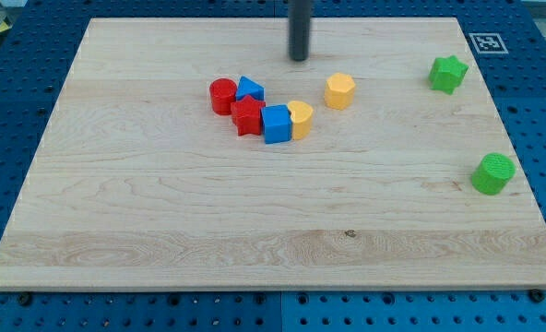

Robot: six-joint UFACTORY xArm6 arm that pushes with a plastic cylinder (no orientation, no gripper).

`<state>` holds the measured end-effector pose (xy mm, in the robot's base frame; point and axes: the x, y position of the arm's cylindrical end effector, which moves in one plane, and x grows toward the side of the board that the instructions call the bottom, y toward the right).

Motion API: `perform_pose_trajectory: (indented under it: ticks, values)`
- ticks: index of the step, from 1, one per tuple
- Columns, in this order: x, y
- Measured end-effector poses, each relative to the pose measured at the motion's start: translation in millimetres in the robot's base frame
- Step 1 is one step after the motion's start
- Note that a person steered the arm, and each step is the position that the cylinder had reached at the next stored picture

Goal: Push the yellow hexagon into the yellow heart

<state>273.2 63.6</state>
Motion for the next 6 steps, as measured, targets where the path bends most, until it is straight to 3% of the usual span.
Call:
perform_pose_trajectory:
  ticks: [1,2,4,6]
  values:
    - [3.8,47.7]
    - [44.5,50.5]
    - [101.4,-1.8]
    - [64.8,71.5]
